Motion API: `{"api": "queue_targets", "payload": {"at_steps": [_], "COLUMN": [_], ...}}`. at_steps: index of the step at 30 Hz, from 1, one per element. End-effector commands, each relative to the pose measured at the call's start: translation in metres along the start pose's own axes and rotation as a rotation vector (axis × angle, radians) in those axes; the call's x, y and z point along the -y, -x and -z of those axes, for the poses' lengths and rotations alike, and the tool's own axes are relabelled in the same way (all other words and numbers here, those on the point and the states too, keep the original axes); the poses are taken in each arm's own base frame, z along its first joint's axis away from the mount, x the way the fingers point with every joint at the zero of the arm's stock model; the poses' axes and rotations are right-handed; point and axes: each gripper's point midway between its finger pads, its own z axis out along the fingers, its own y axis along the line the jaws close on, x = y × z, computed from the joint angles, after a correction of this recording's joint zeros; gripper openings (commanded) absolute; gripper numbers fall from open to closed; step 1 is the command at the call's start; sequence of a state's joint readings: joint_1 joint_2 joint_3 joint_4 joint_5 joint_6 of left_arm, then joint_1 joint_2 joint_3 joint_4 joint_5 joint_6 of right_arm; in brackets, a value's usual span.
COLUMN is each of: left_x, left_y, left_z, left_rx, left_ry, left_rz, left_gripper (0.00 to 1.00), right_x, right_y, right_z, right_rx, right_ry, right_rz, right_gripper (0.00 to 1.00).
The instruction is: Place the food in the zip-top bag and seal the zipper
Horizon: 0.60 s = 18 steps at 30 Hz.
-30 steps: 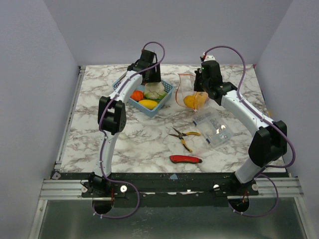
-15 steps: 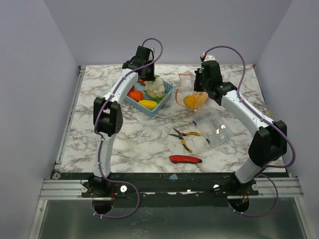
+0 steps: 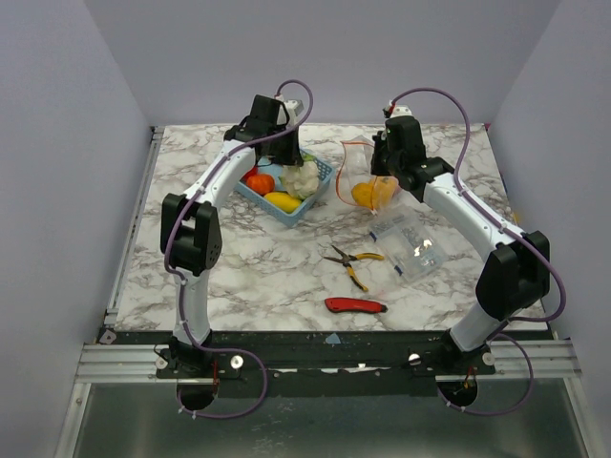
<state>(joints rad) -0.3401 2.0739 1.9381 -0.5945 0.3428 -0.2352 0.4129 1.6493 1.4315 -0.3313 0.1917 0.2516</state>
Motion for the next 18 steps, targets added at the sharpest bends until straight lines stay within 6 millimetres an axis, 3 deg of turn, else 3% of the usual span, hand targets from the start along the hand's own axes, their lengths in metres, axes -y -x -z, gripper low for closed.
{"api": "queue_targets", "payload": {"at_steps": [1,5,10,14,18], "left_x": [0.012,-0.002,-0.021,-0.035,-0.032], "left_y": [-0.023,-0.040,-0.048,-0.051,-0.043], "left_z": [-0.005,-0.007,-0.002,0.000,0.002], "left_rx": [-0.078,-0.129,-0.112,-0.136,-0.122], "left_ry": [-0.161,-0.127,-0.056,0.032,0.098], "left_rz": [-0.048,-0.064,-0.016,0.069,0.146], "left_gripper": [0.00,0.00,0.03,0.27,0.64], "right_x": [-0.007,-0.006,-0.008,-0.010,-0.010], "right_y": [0.008,0.008,0.006,0.006,0.006], "right_z": [0.004,0.005,0.002,0.001,0.003], "right_rx": [0.019,0.020,0.012,0.009,0.012], "right_ry": [0.028,0.023,0.030,0.038,0.038], "right_rz": [-0.003,-0.003,-0.002,-0.005,-0.006], "right_gripper": [0.01,0.01,0.01,0.01,0.01]}}
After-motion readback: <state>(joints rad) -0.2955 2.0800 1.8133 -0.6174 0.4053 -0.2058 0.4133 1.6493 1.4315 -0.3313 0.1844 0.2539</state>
